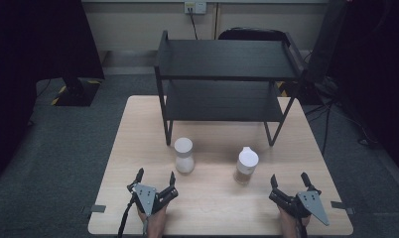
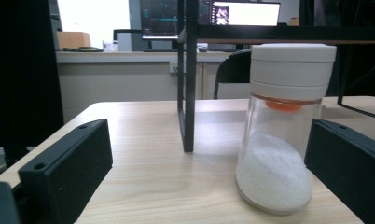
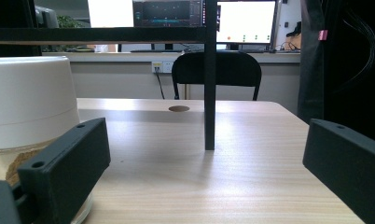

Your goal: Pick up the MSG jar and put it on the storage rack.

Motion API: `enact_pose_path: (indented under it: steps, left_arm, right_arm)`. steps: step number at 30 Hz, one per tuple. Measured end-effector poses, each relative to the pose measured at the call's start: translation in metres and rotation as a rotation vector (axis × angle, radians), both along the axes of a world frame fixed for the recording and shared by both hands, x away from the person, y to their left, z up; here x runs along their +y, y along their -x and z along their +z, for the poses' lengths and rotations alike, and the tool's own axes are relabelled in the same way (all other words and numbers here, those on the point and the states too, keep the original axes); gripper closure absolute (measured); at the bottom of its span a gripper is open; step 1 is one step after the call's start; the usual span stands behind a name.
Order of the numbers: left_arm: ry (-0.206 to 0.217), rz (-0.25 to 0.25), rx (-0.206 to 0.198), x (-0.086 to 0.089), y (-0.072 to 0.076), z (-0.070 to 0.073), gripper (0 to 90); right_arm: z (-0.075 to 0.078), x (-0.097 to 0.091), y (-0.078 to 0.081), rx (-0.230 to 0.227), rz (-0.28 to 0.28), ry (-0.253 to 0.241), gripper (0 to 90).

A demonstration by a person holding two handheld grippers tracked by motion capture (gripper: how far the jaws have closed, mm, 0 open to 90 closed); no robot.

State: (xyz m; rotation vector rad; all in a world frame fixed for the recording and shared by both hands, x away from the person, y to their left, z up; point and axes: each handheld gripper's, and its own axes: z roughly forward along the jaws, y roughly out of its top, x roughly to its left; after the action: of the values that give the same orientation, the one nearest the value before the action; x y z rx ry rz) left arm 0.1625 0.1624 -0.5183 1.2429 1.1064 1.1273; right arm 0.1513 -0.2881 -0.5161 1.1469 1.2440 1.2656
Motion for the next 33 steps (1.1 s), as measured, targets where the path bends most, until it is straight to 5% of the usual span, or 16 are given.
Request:
enact_pose_path:
  steps: [33]
  left_arm:
    - [0.000,0.000,0.001,-0.0008,0.0001,0.0002,0.0]
  right_arm:
    - [0.0000,0.0013,0.0001,0.000,-0.008,0.000,0.7]
